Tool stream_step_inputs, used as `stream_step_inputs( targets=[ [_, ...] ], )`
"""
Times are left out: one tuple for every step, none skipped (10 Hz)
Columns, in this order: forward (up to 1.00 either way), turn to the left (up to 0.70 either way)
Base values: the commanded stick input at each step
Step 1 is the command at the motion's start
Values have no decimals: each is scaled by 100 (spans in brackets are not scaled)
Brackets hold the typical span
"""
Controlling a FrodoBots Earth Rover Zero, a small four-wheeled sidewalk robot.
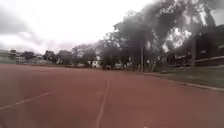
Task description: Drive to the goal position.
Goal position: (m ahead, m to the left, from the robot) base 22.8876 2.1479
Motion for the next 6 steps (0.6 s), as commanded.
stream_step_inputs(
  targets=[
    [67,0],
    [67,0],
    [67,0],
    [67,0],
    [67,0],
    [67,0]
  ],
)
